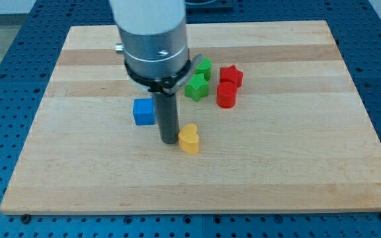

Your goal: Slide the blue cube closer to the blue triangle

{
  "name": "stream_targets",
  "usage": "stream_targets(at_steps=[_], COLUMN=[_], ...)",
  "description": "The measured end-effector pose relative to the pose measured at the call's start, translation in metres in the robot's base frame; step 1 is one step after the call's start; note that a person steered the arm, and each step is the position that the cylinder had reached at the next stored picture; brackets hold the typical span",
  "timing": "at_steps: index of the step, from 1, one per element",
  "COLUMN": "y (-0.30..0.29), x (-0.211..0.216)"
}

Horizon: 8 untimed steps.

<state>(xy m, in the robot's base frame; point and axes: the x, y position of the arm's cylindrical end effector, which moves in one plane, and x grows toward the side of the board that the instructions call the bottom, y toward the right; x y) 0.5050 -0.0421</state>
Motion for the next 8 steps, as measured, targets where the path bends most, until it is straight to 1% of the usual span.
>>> stream_targets(at_steps=[2, 4, 7, 8], y=[0.057, 0.083, 0.160, 0.165], x=[0.001, 0.036, 0.037, 0.029])
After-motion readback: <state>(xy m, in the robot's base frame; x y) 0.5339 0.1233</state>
